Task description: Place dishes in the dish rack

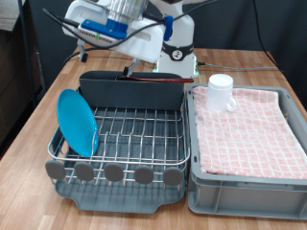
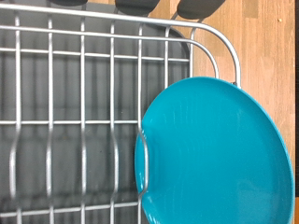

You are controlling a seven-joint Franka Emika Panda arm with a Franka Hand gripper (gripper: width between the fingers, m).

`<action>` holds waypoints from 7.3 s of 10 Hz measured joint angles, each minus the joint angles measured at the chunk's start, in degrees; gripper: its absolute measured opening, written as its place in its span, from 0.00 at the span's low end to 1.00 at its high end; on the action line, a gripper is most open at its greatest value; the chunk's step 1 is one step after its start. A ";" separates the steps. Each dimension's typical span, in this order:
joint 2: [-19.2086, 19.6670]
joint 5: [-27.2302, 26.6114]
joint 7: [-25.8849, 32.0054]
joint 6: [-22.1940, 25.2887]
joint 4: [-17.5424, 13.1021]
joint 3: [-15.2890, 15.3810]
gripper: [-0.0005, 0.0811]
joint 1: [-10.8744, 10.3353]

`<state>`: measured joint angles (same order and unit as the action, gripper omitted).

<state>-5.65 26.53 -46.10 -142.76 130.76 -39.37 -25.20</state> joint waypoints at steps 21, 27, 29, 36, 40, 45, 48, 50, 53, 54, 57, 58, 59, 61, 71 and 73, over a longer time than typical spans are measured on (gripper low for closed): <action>-12.65 -12.31 7.68 34.01 -4.70 16.59 0.99 -9.45; -13.53 -17.35 5.31 33.89 -0.78 20.95 0.99 -10.99; -12.50 -17.14 8.00 35.20 -0.45 21.57 0.99 -11.42; -4.58 -19.02 12.67 41.46 -4.06 22.14 0.99 -12.74; 5.24 -21.72 11.88 42.53 -9.84 23.44 0.99 -13.18; 11.40 -22.67 11.68 39.26 -10.99 24.30 0.99 -13.19; 13.46 -23.82 12.04 36.89 -10.39 24.34 0.99 -13.16; 14.53 -24.47 12.44 35.59 -9.58 24.34 0.99 -13.14; 15.07 -25.11 12.78 32.55 -7.27 24.35 0.99 -13.14; 15.17 -25.39 13.04 31.33 -6.36 24.35 0.99 -13.13; 15.70 -25.52 14.11 27.01 -3.67 24.32 0.99 -13.02; 15.73 -25.43 14.40 25.61 -2.79 24.30 0.99 -12.97; 15.75 -25.24 14.78 24.58 -2.00 24.26 0.99 -12.94; 15.75 -24.92 15.47 23.43 -0.74 24.11 0.99 -12.92; 15.75 -23.78 16.56 19.90 3.12 22.67 0.65 -12.86; 15.74 -23.80 16.56 19.05 3.66 22.67 0.41 -12.88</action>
<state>10.10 2.73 -29.54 -123.71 134.42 -16.70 -38.07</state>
